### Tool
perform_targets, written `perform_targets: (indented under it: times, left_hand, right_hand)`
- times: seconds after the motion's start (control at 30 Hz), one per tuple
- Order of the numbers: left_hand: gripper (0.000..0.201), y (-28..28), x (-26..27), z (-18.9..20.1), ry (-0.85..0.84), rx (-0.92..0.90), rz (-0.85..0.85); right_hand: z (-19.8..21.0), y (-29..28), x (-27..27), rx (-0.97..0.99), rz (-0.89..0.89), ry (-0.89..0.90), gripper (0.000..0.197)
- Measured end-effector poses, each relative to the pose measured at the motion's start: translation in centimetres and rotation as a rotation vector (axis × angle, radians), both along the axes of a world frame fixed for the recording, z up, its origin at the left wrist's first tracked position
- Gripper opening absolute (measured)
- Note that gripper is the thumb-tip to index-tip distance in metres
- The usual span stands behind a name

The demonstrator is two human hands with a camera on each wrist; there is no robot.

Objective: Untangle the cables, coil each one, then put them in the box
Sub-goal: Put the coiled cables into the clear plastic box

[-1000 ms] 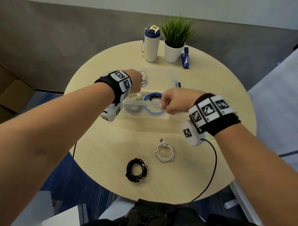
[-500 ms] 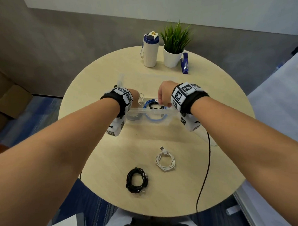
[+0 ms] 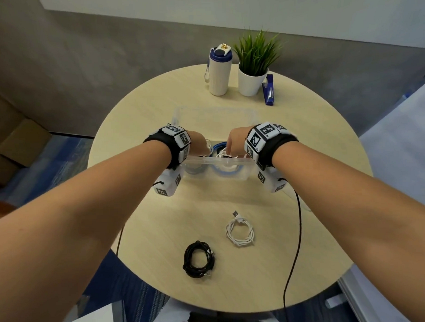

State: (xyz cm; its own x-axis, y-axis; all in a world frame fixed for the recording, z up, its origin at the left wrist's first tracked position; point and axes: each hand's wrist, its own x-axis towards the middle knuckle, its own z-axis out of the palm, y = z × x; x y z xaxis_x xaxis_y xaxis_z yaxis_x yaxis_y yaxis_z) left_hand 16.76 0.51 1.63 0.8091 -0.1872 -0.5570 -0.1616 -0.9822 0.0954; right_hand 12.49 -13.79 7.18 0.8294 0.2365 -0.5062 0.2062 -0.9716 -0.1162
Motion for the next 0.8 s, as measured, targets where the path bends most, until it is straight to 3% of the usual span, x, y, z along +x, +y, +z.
perform_targets:
  times: [0.03, 0.1, 0.2, 0.3, 0.53, 0.67, 0.8]
  left_hand:
    - [0.042, -0.6, -3.2, 3.1, 0.000, -0.020, 0.035]
    - [0.029, -0.1, -3.7, 5.4, -0.144, -0.149, -0.039]
    - [0.017, 0.9, -5.0, 6.6, -0.010, -0.315, 0.008]
    - [0.014, 0.5, -6.9, 7.8, 0.136, -0.324, -0.071]
    - [0.019, -1.4, -10.6, 3.6, 0.276, 0.019, -0.247]
    - [0.028, -1.4, -13.0, 0.5, 0.298, 0.095, -0.347]
    - [0.048, -1.8, -14.9, -2.1, 0.313, 0.154, -0.462]
  right_hand:
    - [0.1, -0.1, 0.1, 0.069, -0.007, -0.004, 0.026]
    - [0.8, -0.4, -0.2, 0.169, -0.003, -0.009, 0.017]
    - [1.9, -0.4, -1.4, 0.293, 0.012, 0.097, 0.006]
    - [2.0, 0.0, -3.2, 0.299, 0.075, 0.194, 0.007]
    - [-2.7, 1.0, -6.6, 0.021, 0.231, 0.297, 0.022]
    - [-5.6, 0.3, -7.8, -0.142, 0.321, 0.317, 0.038]
    - [-8.5, -1.1, -8.6, -0.194, 0.354, 0.286, 0.037]
